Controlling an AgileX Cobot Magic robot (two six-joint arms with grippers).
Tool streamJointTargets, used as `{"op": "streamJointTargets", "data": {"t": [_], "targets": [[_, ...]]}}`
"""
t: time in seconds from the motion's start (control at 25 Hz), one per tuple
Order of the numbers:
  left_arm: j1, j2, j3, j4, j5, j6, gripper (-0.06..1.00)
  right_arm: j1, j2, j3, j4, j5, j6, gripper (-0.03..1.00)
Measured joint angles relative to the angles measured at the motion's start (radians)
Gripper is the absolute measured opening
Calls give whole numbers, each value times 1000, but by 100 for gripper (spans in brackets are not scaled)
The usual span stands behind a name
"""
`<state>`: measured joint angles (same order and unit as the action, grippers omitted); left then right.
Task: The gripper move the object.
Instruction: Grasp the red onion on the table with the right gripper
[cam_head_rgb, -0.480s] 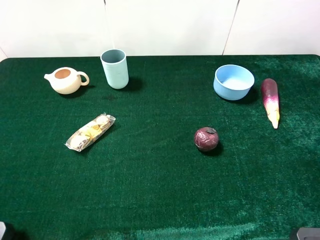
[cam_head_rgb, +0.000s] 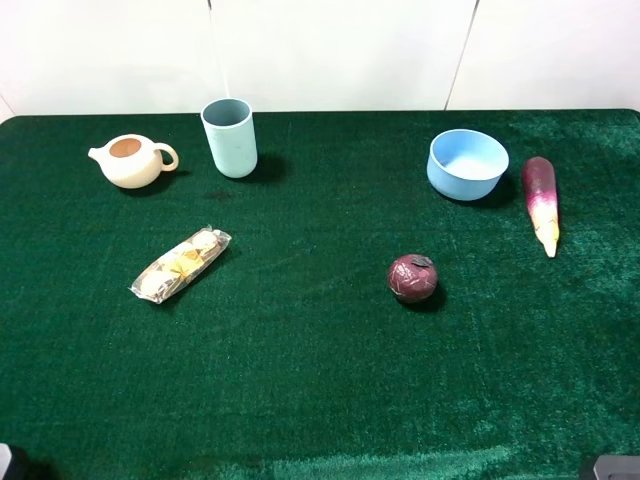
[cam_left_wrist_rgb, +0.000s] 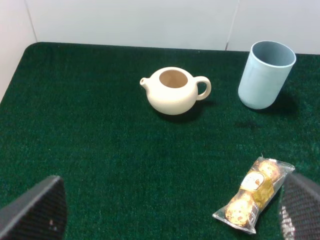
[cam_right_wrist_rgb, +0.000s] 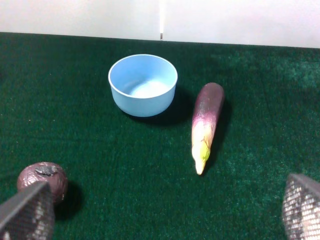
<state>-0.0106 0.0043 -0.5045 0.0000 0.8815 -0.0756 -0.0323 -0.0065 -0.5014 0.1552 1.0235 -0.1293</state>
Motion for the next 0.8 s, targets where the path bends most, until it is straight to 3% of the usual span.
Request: {"op": "streamJointTargets", "data": {"t": [0.8], "targets": [[0,0,0,0,0,0,84,0,32,0,4,1,0,69]]}}
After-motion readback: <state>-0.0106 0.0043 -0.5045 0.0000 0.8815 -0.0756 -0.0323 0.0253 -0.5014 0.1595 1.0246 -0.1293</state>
